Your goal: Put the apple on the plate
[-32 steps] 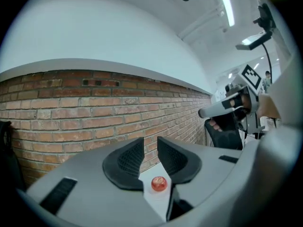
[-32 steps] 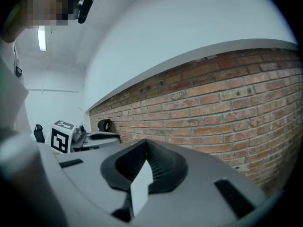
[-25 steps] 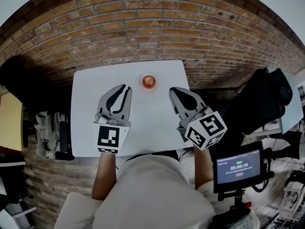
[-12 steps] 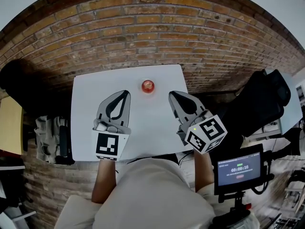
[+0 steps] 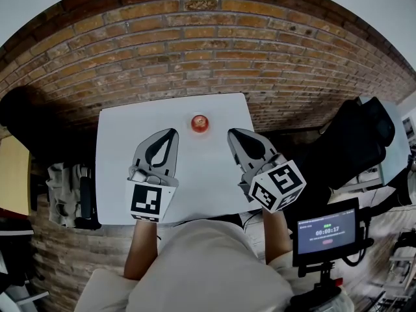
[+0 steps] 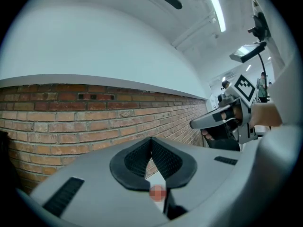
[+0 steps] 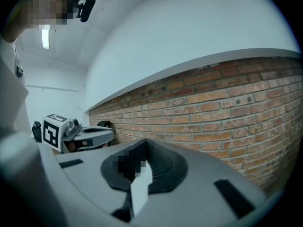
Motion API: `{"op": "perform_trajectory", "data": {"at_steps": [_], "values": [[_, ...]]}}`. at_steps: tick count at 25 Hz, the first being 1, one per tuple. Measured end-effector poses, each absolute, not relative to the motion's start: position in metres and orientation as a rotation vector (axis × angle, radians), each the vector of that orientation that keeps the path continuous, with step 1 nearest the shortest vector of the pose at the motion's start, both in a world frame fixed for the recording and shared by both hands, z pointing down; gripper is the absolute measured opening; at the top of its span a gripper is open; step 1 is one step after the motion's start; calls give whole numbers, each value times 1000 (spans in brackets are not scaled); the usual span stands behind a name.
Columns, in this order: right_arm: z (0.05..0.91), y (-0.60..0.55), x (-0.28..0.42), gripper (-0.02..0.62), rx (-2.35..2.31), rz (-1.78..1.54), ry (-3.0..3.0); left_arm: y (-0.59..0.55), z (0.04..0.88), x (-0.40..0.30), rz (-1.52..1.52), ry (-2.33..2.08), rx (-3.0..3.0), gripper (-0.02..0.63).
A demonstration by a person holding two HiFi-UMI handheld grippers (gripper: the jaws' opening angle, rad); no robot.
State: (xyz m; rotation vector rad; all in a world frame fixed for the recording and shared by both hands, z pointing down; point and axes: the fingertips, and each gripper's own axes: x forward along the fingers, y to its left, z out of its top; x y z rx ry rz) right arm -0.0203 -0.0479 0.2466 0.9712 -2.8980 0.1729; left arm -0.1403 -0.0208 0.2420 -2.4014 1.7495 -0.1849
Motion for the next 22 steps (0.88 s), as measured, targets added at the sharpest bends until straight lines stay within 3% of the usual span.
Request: {"op": "perform_trajectory", "data": {"at_steps": [22], "values": [[255,-61,-13,3,1001,135,-2829,-35,250,-131,-154,1737,-2452,8]]}}
